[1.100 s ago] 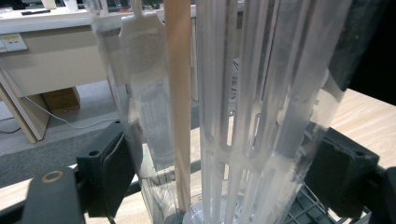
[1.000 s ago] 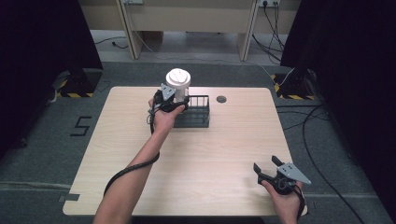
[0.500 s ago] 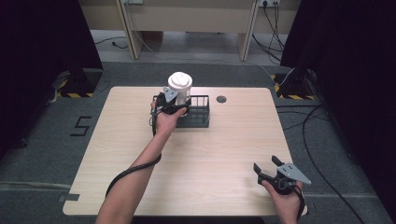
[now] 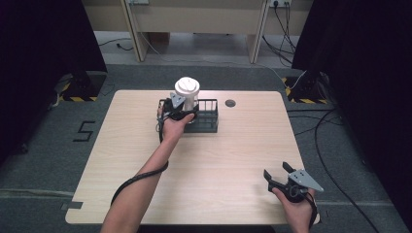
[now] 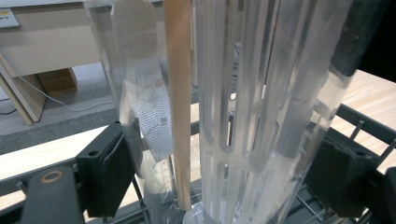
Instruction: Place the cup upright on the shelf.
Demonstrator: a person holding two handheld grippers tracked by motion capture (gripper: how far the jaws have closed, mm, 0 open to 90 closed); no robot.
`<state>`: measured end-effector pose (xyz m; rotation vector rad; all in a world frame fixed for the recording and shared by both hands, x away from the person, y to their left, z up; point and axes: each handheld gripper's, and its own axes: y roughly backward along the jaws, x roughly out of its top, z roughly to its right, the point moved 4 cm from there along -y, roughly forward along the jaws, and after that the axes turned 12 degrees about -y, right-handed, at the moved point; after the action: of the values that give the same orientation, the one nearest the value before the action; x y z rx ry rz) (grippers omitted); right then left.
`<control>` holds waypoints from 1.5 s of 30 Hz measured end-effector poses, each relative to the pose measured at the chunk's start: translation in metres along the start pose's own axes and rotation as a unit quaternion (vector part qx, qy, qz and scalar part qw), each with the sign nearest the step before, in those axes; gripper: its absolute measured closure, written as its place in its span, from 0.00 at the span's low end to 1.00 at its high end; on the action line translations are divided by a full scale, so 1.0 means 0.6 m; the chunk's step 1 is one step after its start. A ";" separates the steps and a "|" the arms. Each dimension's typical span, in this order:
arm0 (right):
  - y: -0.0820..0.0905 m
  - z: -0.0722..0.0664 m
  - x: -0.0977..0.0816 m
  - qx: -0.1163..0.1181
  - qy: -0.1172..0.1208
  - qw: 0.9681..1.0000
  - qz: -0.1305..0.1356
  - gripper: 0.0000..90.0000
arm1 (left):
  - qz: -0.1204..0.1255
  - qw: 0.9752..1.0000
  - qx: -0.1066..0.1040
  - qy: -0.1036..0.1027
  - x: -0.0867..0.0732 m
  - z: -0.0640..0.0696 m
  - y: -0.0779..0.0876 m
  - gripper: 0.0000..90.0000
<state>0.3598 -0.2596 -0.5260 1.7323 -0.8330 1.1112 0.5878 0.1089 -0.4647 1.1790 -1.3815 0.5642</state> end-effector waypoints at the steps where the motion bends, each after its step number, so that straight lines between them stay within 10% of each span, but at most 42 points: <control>1: 0.000 0.000 0.000 0.000 0.000 1.000 0.000 0.21 | 0.000 1.000 0.000 0.000 0.000 0.000 0.000 0.19; 23: -0.001 -0.001 0.000 0.002 0.003 1.000 -0.004 0.21 | 0.001 1.000 0.001 -0.003 -0.004 0.000 0.016 0.16; 45: -0.001 -0.003 -0.001 0.002 0.003 1.000 -0.008 0.21 | 0.015 1.000 -0.015 -0.016 -0.005 0.001 0.088 0.16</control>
<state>0.3597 -0.2575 -0.5264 1.7345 -0.8121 1.1075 0.5405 0.1289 -0.4515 1.1485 -1.4317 0.5458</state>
